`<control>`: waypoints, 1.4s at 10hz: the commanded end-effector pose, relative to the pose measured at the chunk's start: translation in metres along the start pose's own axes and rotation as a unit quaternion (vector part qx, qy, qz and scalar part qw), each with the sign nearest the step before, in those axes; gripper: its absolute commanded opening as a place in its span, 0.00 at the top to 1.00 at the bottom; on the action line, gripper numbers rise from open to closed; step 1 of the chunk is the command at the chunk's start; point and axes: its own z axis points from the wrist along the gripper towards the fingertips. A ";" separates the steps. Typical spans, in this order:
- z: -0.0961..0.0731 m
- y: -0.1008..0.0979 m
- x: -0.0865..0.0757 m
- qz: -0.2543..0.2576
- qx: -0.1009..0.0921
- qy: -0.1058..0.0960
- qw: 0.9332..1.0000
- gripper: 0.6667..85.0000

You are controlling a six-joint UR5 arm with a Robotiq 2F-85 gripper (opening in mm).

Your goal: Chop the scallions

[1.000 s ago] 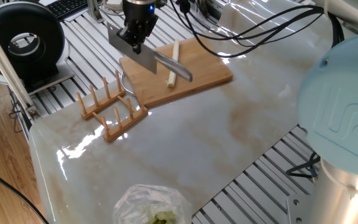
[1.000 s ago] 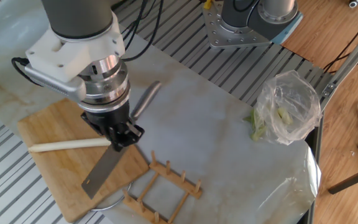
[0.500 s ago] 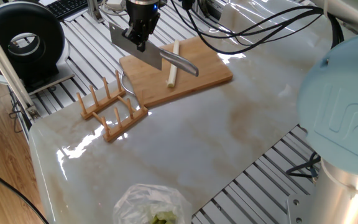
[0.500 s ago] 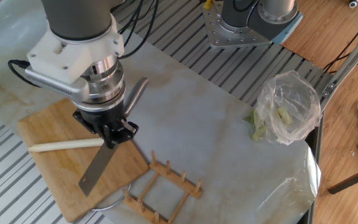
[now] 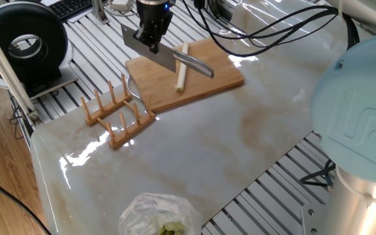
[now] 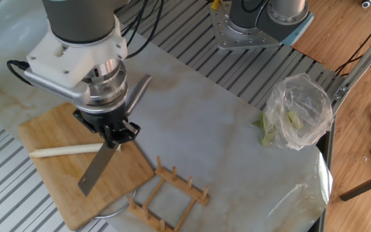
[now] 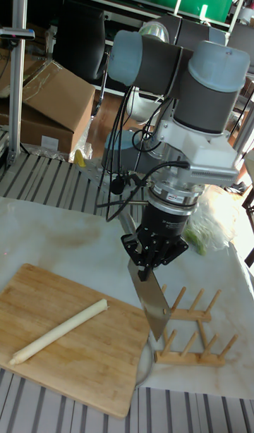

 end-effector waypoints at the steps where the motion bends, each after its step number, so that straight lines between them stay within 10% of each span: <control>1: -0.001 -0.037 0.007 -0.029 -0.007 -0.013 0.999 0.99; 6: 0.020 -0.075 0.020 -0.081 0.001 -0.007 0.997 0.99; 9: 0.019 -0.048 0.014 -0.053 -0.050 -0.019 0.997 0.99; 11: 0.020 -0.077 0.020 0.009 0.004 -0.007 1.000 0.99; 14: 0.020 -0.066 0.014 -0.051 -0.016 -0.017 0.998 0.99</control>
